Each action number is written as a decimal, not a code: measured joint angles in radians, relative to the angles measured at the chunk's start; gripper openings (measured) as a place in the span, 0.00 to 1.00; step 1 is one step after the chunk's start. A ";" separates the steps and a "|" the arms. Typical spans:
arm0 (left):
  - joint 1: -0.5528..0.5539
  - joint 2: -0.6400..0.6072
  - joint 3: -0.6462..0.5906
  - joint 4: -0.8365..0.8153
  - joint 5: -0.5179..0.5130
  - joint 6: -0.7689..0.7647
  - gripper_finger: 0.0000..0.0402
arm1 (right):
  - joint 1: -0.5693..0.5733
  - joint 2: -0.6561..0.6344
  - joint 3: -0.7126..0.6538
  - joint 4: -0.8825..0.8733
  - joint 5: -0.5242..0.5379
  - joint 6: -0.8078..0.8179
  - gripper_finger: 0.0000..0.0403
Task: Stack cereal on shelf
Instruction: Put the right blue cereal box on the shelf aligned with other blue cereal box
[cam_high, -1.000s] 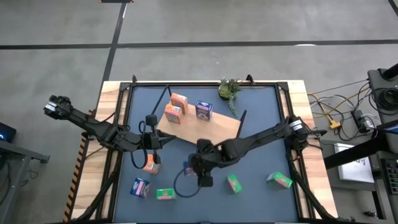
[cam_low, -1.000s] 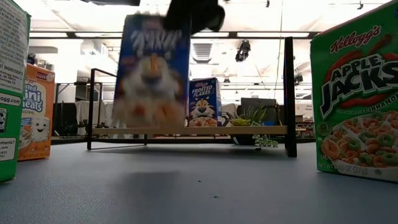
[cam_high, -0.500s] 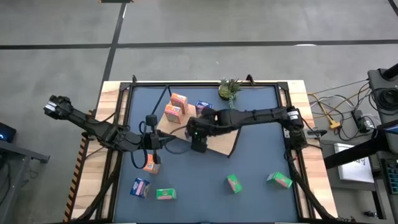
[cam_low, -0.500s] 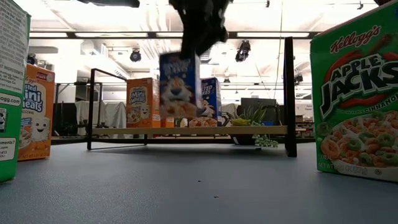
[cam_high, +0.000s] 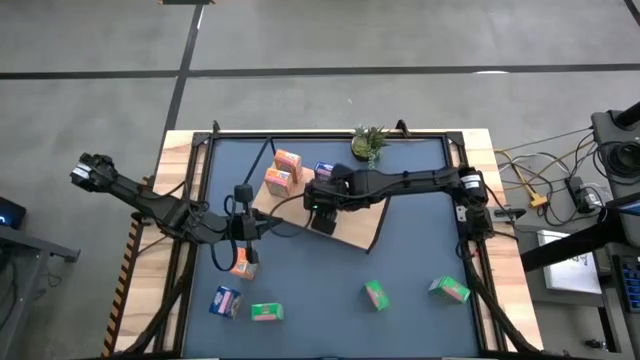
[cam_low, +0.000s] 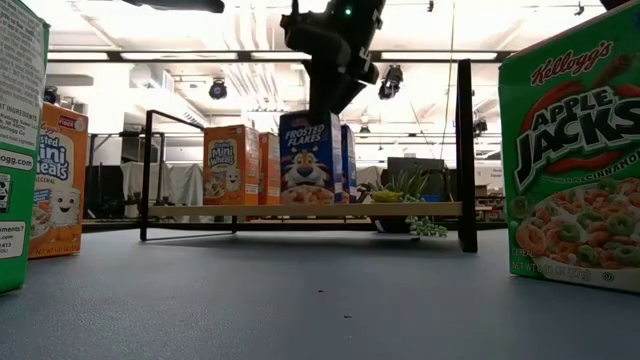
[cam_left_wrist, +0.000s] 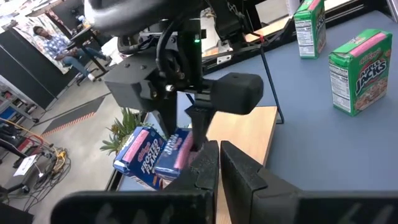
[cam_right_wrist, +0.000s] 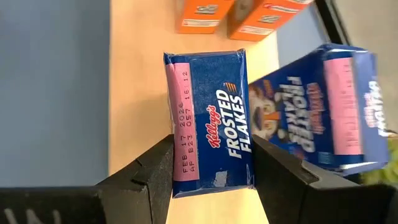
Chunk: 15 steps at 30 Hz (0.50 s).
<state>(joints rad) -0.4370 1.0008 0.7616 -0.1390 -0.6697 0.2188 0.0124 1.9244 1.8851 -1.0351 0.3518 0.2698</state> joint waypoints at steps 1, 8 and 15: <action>0.000 0.000 0.000 0.000 0.000 0.000 0.00 | 0.000 0.000 0.000 0.000 0.001 -0.003 0.45; 0.000 0.000 0.000 0.000 0.000 0.000 0.00 | -0.008 0.001 0.000 0.001 0.001 -0.034 0.45; 0.000 0.000 0.000 0.000 0.000 0.000 0.00 | -0.011 0.001 0.000 0.003 0.000 -0.034 0.46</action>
<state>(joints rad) -0.4370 1.0008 0.7616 -0.1387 -0.6697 0.2188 0.0015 1.9255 1.8851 -1.0321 0.3514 0.2357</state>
